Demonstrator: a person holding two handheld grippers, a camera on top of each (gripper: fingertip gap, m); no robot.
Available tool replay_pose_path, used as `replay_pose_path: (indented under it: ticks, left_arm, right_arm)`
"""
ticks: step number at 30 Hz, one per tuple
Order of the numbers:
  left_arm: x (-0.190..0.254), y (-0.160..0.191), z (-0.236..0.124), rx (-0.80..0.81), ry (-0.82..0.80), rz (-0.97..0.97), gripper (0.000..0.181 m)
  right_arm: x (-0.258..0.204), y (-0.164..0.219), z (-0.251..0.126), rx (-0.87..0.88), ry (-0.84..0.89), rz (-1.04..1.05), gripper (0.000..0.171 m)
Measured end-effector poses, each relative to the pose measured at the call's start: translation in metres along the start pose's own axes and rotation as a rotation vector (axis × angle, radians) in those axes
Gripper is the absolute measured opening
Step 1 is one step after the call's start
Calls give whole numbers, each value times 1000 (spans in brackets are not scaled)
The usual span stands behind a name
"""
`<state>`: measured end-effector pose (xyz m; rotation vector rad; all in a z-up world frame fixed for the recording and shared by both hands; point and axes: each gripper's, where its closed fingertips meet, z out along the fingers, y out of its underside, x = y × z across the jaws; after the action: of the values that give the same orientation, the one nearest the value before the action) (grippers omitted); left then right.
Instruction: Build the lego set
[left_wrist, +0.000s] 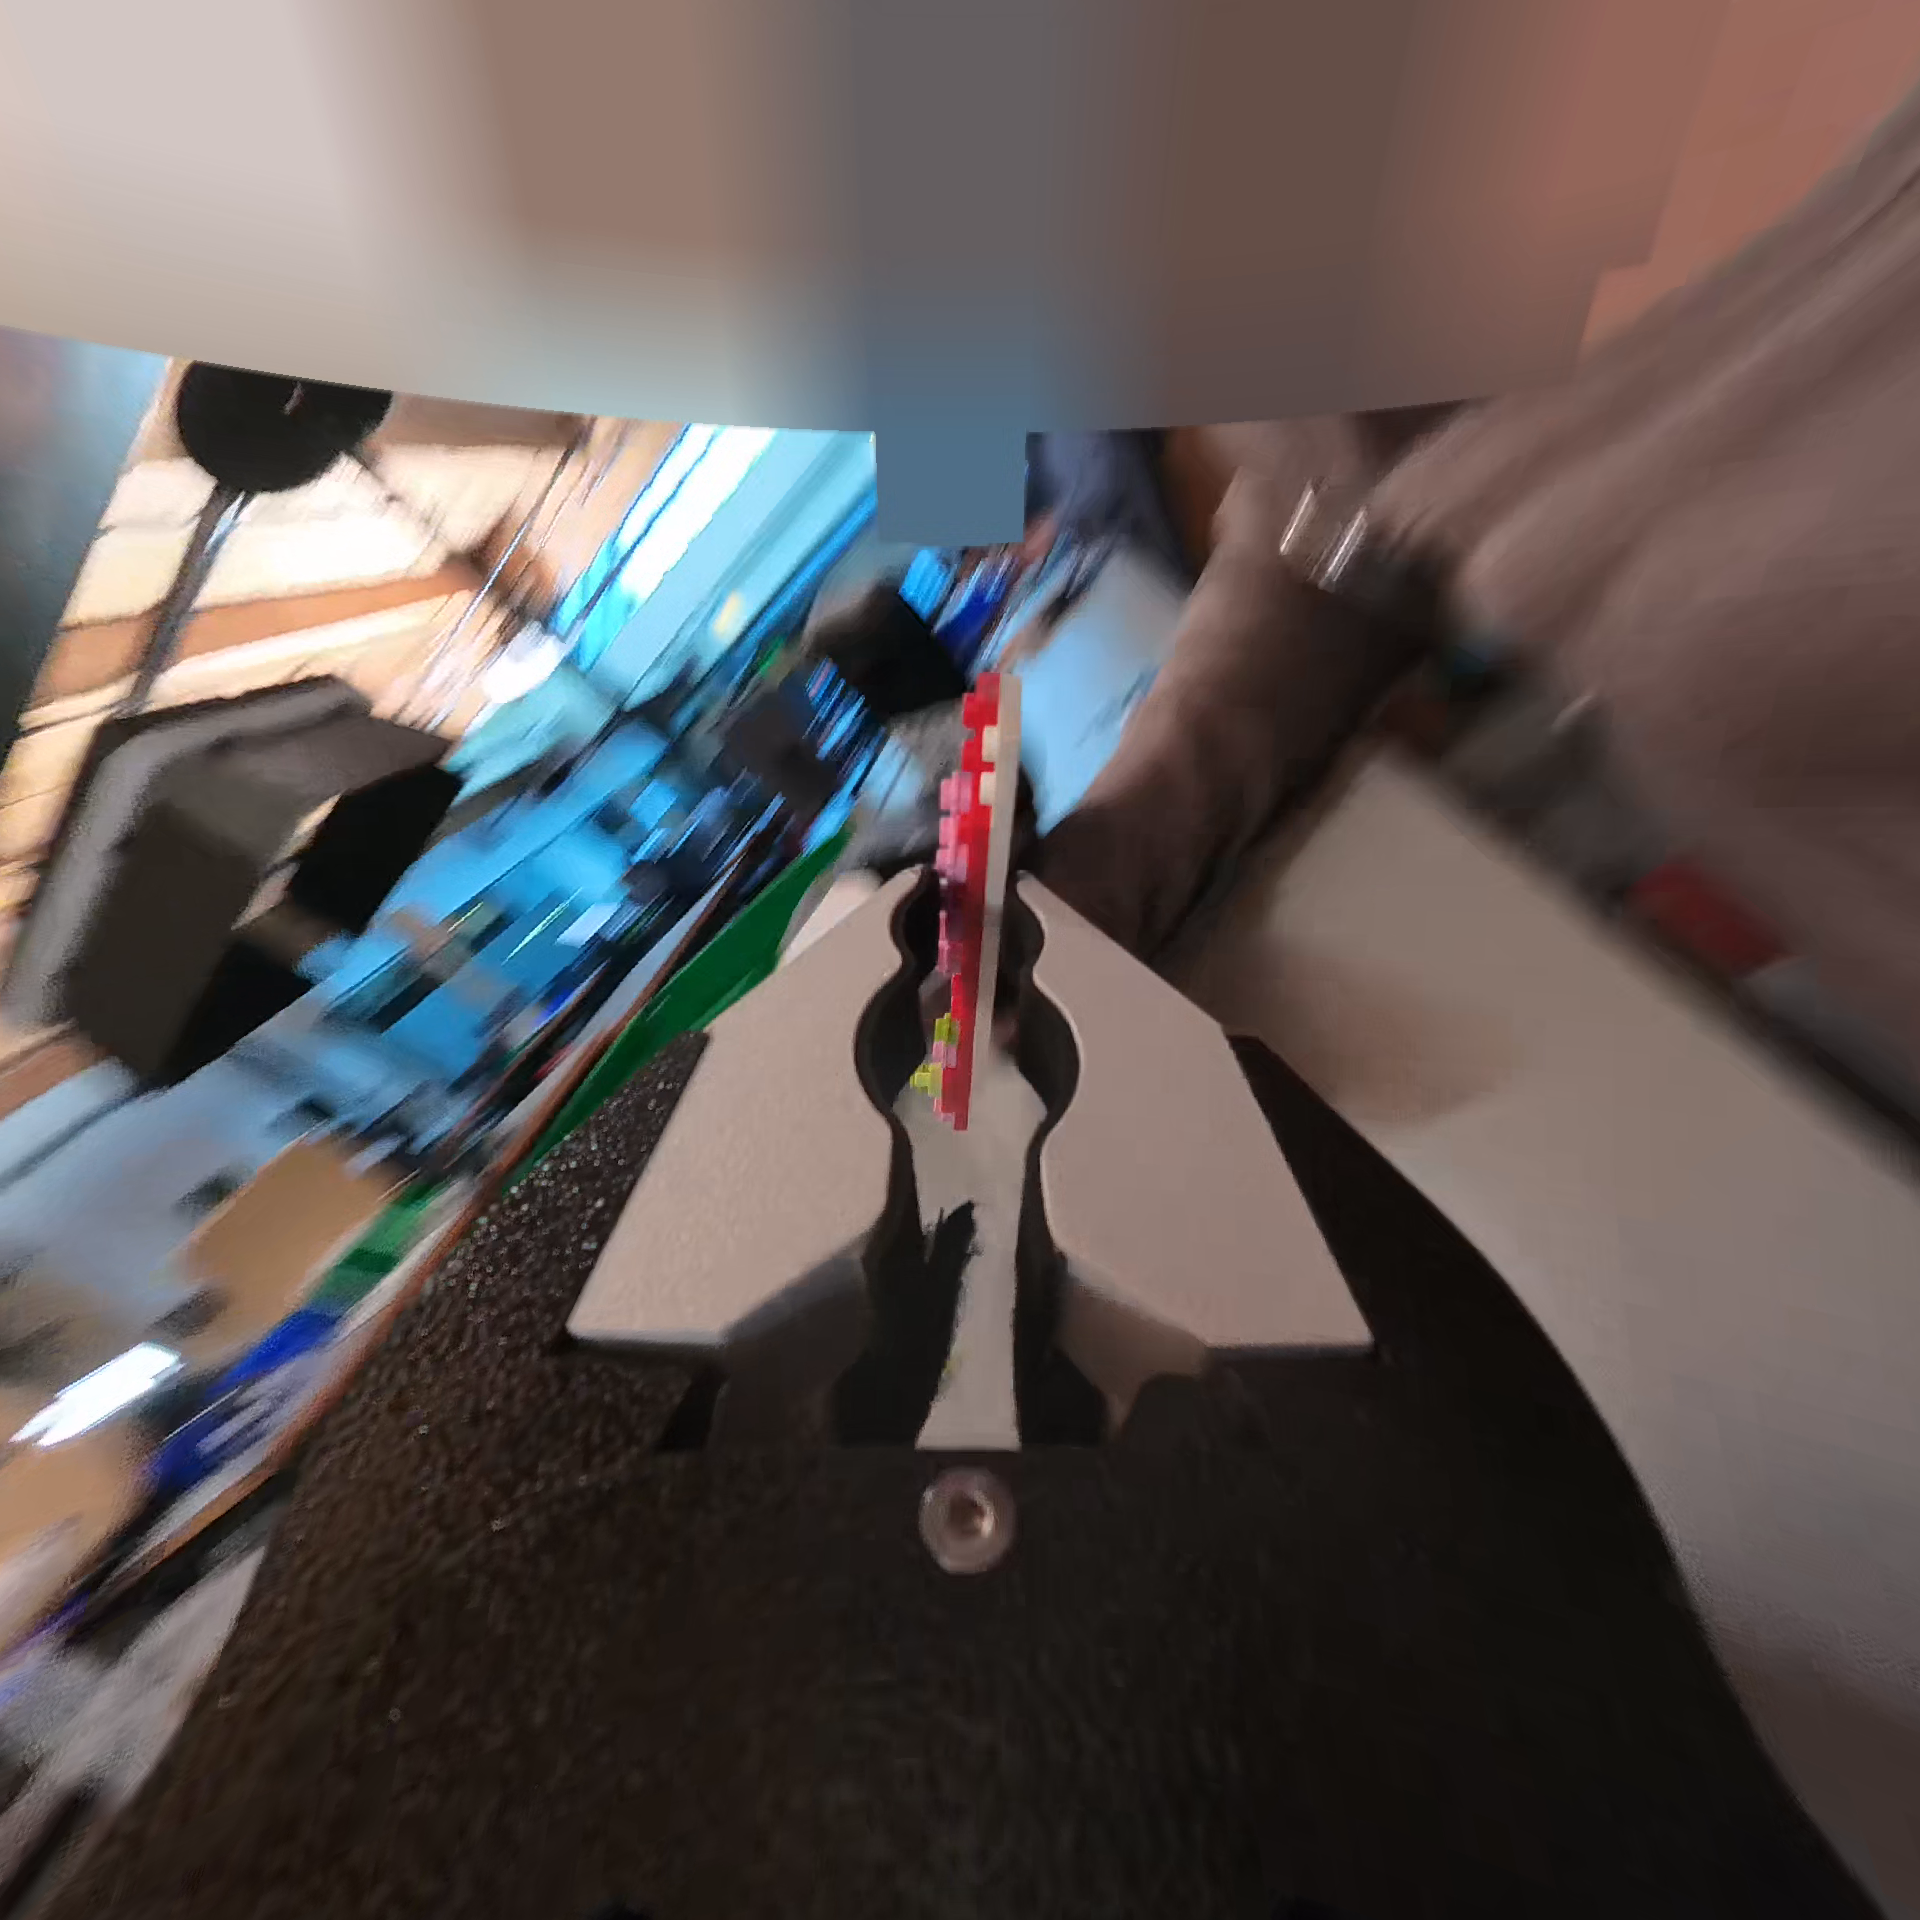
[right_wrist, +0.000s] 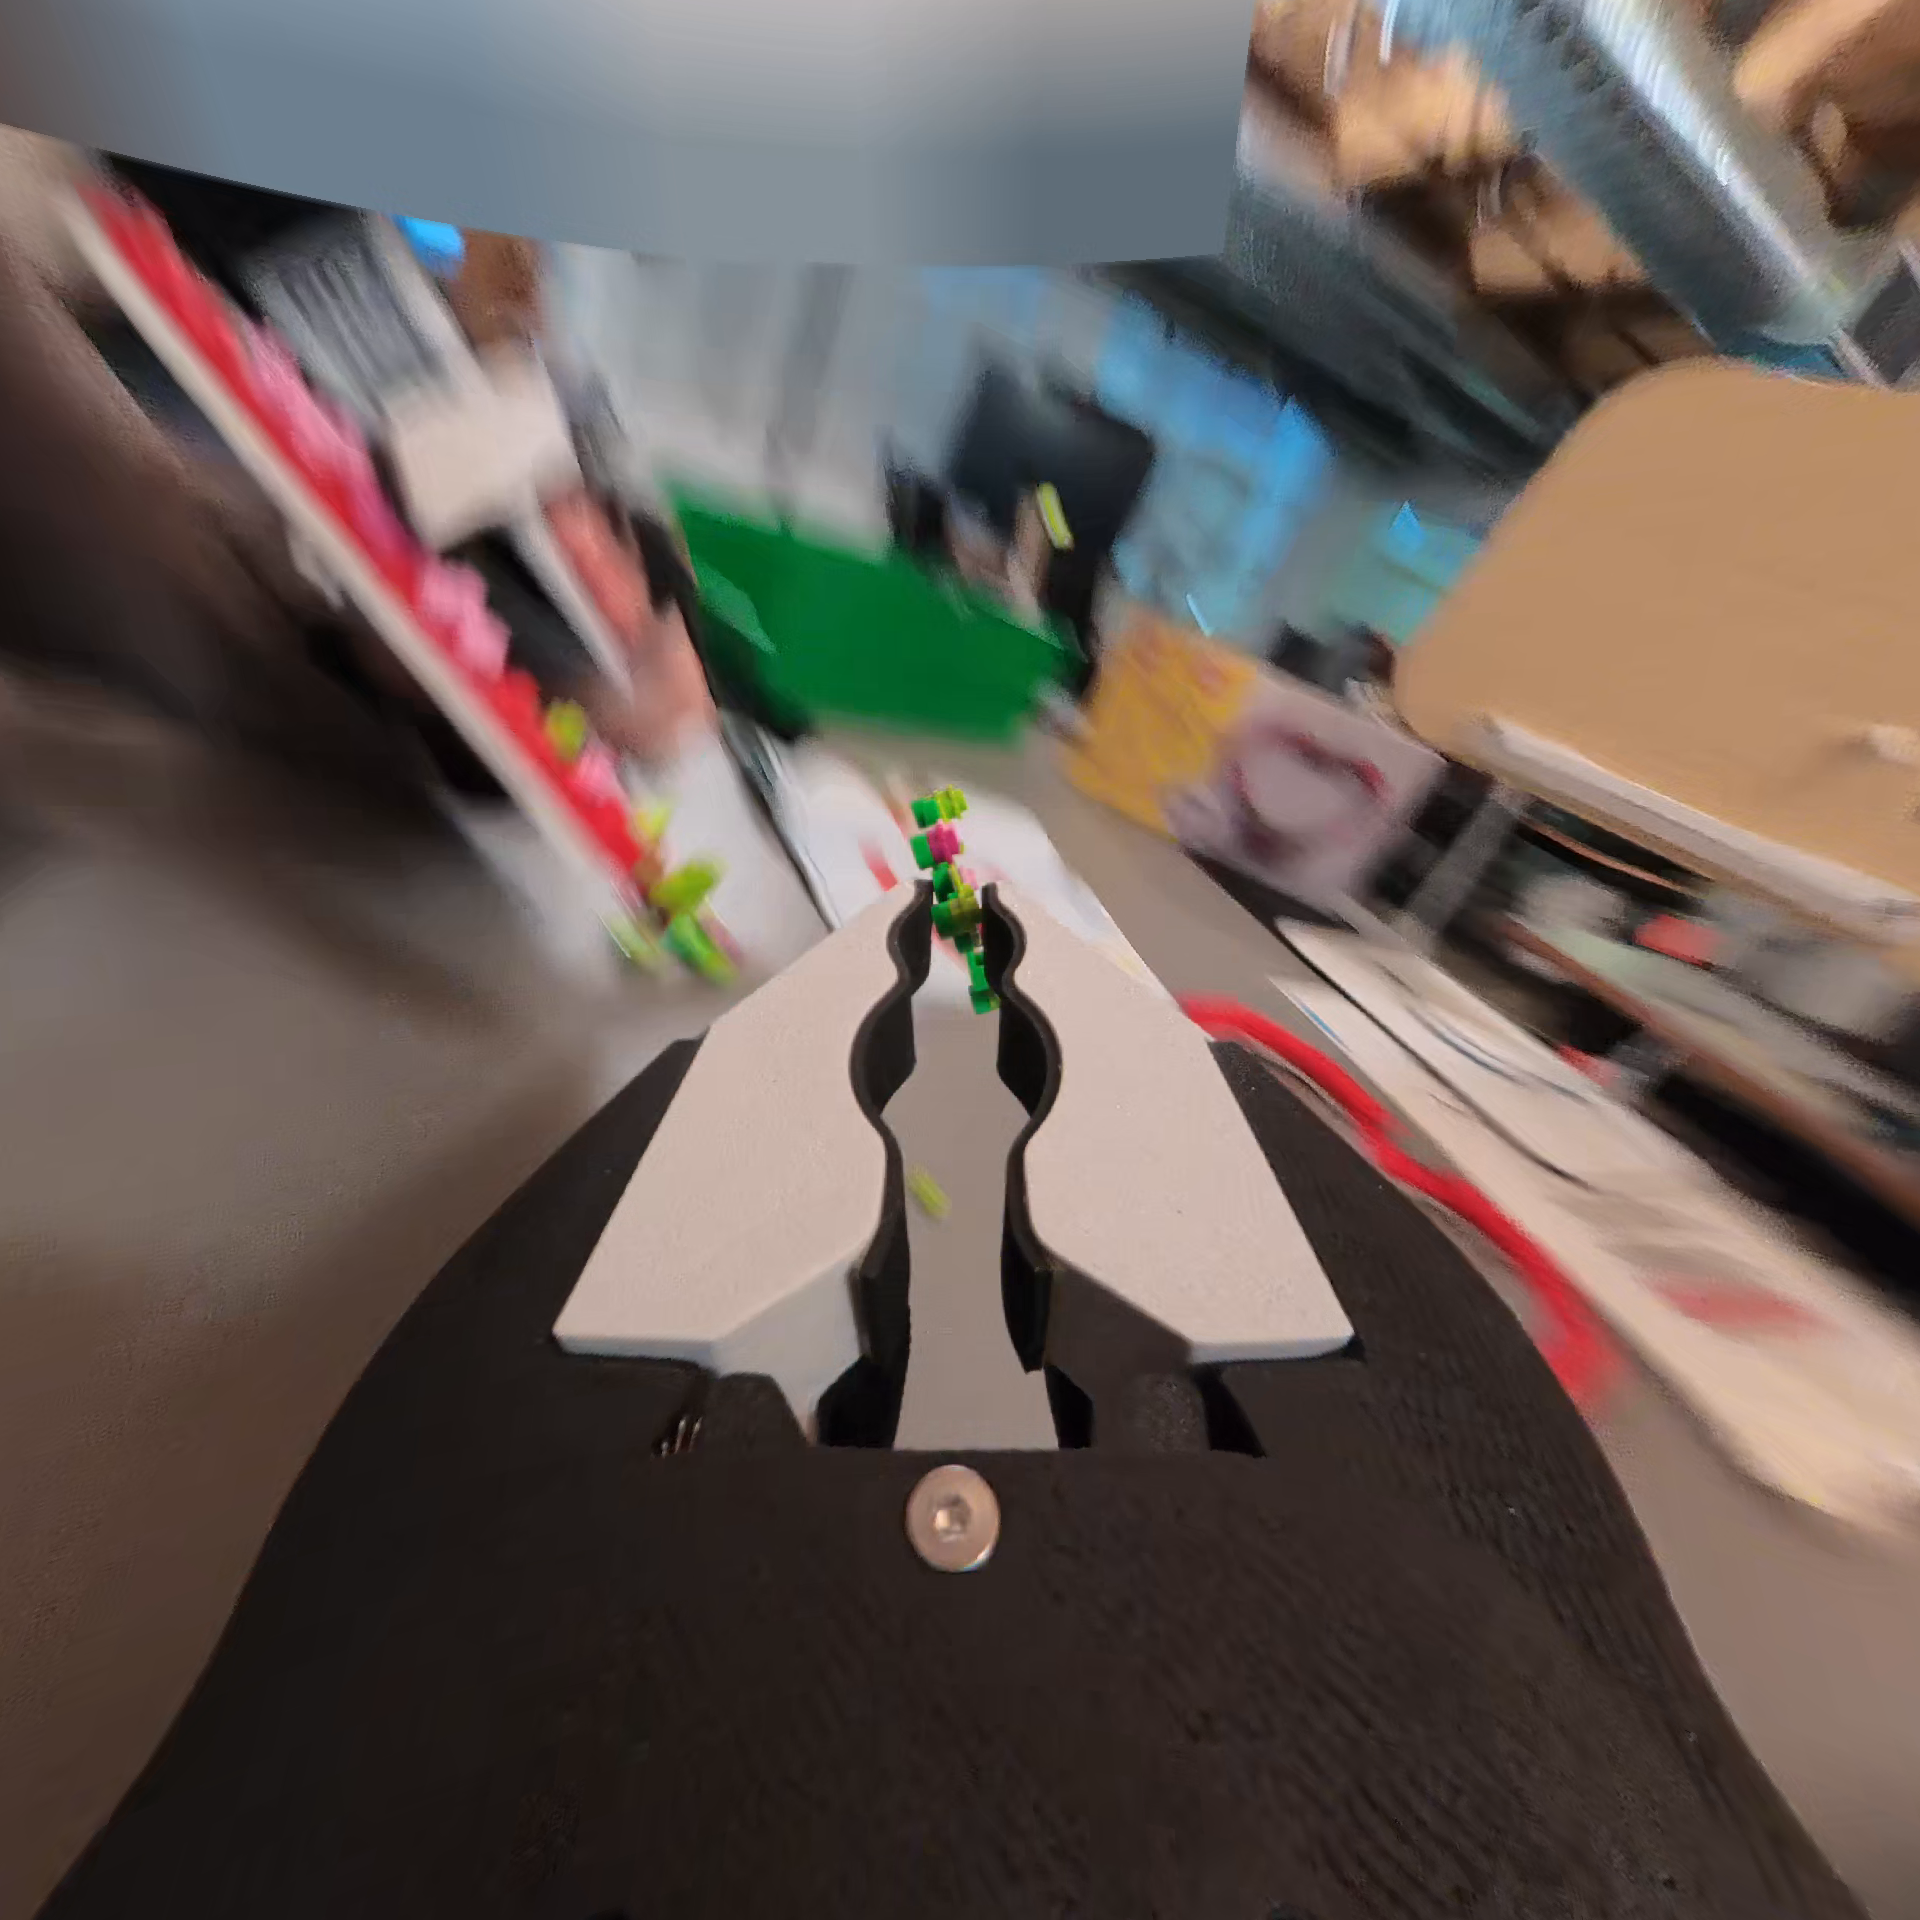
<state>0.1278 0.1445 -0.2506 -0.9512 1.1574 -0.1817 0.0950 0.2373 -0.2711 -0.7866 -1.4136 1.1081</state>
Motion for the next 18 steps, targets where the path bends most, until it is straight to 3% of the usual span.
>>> replay_pose_path:
  ticks: [3, 7, 14, 18]
  left_arm:
    - [-3, 39, 3, -256, -45, 205, 8]
    - [15, 71, 5, -470, 36, 351, 8]
    - [22, 74, 7, -482, 62, 418, 8]
    - [20, 72, 7, -466, 55, 401, 8]
  right_arm:
    - [-4, 36, 2, -258, -24, -274, 7]
    - [-17, 60, -3, -416, -106, -517, 7]
    - [-32, 79, -17, -510, -255, -563, 7]
    - [-39, 82, -20, -520, -301, -508, 20]
